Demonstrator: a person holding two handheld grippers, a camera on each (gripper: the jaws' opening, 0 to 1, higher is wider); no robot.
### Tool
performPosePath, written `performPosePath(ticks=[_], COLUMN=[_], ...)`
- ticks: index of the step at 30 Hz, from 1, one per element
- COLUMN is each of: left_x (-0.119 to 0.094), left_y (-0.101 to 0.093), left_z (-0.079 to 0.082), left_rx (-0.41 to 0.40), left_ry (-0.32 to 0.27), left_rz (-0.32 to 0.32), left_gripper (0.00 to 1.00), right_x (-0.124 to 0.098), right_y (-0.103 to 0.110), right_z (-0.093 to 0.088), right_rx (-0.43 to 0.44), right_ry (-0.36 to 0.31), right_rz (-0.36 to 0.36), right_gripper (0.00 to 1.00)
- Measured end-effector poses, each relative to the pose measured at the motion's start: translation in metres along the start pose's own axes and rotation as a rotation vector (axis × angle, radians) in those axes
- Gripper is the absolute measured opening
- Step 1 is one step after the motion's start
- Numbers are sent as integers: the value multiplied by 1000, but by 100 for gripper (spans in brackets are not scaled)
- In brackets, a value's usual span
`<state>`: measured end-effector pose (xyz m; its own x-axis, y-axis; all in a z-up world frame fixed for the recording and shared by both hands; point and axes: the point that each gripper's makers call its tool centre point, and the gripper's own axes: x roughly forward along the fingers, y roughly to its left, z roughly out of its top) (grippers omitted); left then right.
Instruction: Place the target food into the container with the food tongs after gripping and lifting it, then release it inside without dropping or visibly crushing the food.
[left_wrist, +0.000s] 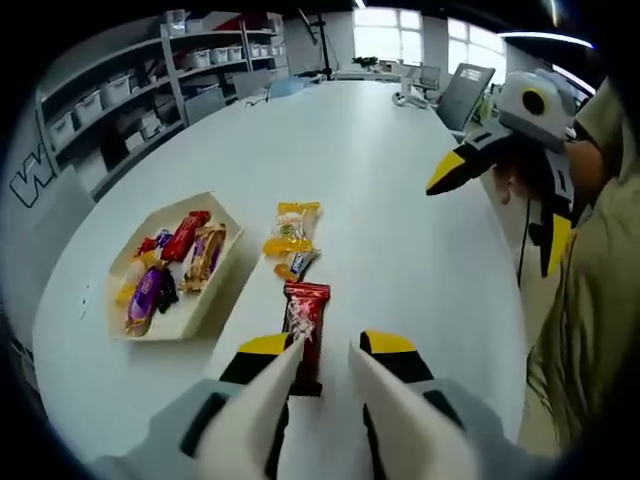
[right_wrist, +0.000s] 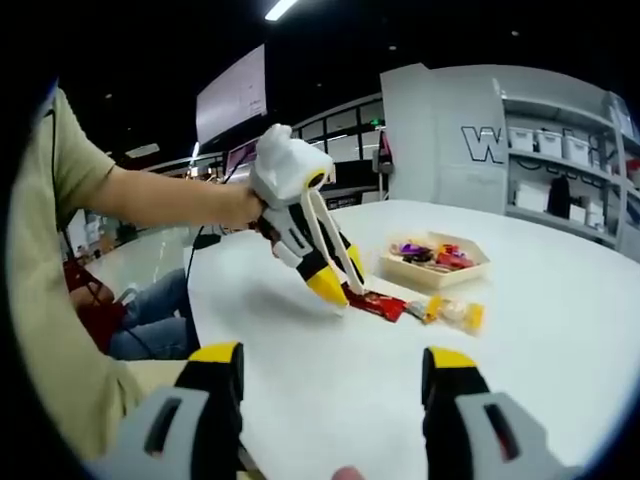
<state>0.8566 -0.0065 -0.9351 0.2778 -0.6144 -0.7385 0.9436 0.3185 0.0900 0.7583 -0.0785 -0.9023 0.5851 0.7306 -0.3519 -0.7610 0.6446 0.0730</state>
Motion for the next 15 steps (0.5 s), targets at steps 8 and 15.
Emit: performPosePath(ticks=[8, 15], left_x=[-1, 8], left_y=[9, 23], left_z=[11, 12], left_rx=[-17, -34], left_ry=[-47, -47], left_rz=[37, 56], left_gripper=[25, 25], right_x=[0, 0], right_y=[0, -1], right_z=[-2, -3], right_rx=[4, 6], right_ry=[2, 3], right_rz=[-1, -2], right_gripper=[71, 71])
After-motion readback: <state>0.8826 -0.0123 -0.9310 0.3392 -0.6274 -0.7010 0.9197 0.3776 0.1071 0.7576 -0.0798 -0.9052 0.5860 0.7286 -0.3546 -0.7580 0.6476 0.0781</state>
